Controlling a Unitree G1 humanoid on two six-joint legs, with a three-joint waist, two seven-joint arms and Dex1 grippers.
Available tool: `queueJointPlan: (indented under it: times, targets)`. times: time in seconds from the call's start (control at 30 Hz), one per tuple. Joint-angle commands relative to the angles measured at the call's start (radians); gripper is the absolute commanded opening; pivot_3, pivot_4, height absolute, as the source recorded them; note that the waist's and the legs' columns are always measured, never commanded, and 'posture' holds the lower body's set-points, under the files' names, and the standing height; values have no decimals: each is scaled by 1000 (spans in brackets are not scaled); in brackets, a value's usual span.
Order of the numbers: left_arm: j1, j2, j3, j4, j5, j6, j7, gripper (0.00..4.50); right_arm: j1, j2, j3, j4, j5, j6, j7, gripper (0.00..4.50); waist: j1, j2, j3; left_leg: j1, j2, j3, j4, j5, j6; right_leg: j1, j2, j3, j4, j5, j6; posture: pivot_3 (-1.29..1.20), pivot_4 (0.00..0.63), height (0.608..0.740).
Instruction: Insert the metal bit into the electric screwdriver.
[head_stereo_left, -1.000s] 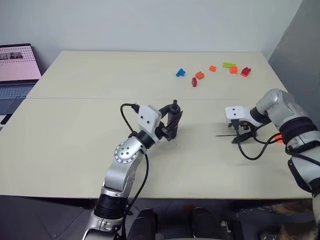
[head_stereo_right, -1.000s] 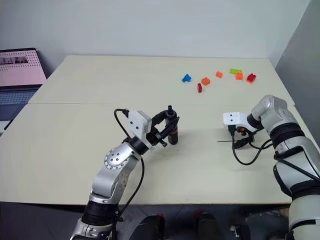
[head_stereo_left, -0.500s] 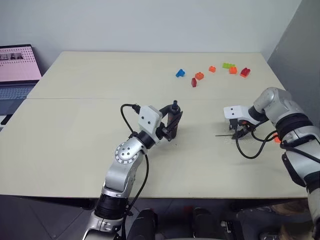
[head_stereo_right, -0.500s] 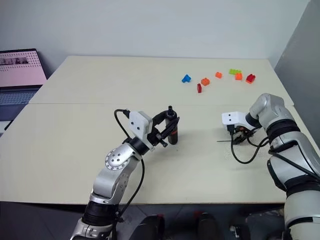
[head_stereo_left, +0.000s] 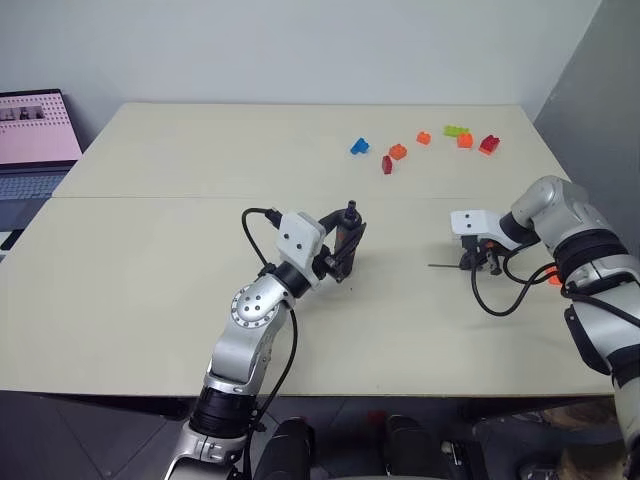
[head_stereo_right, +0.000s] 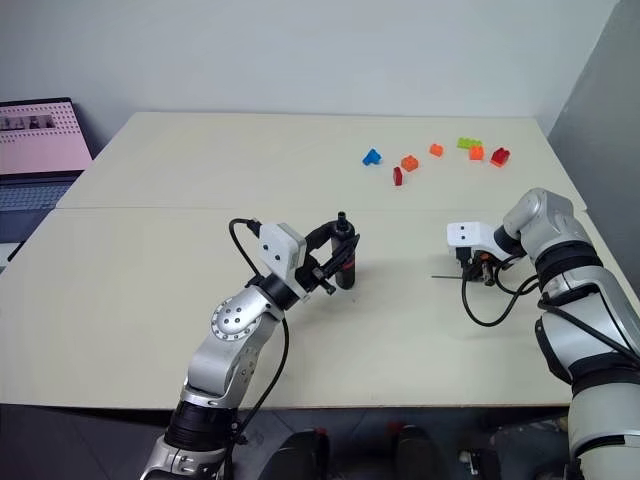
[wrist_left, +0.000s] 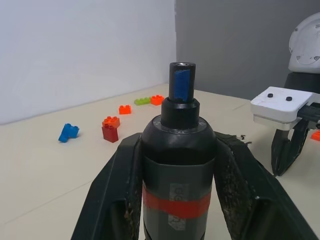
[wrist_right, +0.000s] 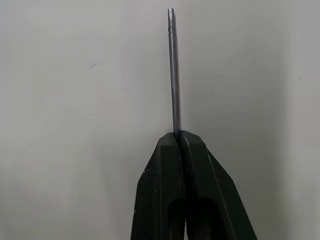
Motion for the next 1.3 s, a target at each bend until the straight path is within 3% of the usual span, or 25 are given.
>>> queueJointPlan:
  times: [0.03,0.23,0.37,0.57,0.87,1.3]
  targets:
    - [3,0,-11,5,11,4,4,1650,11,2,-143,-99,131,51,-29,0,-2,0,0,0,0,0,0,0,0,0,0,0,0,0,0,0,150,740]
    - [-8,-19,1,-24,9,20,38,1650,139,19,-356,-405,336,250,-115,0,0,0,0,-1,0,-1,0,0,0,-1,0,0,0,0,0,0,150,740]
    - [-42,-53,4,-50,10,48,80,1650,290,98,-552,-790,550,504,-276,0,2,0,0,-4,0,-4,0,0,1,-2,0,-1,0,0,0,0,150,740]
    - [-71,-70,-6,-99,4,102,101,1647,408,227,-680,-1133,741,724,-514,0,2,0,0,-8,0,-4,1,0,0,-8,0,0,1,0,0,0,150,740]
    - [-93,-82,-26,-142,3,150,110,1645,420,332,-732,-1304,927,848,-716,0,1,0,0,-9,0,-3,0,0,1,-8,0,0,1,0,0,0,150,740]
    - [-97,-50,2,-149,-52,174,59,1644,425,326,-699,-1358,1045,856,-793,0,0,0,0,-9,0,-2,0,-1,2,-9,1,0,1,0,0,0,150,740]
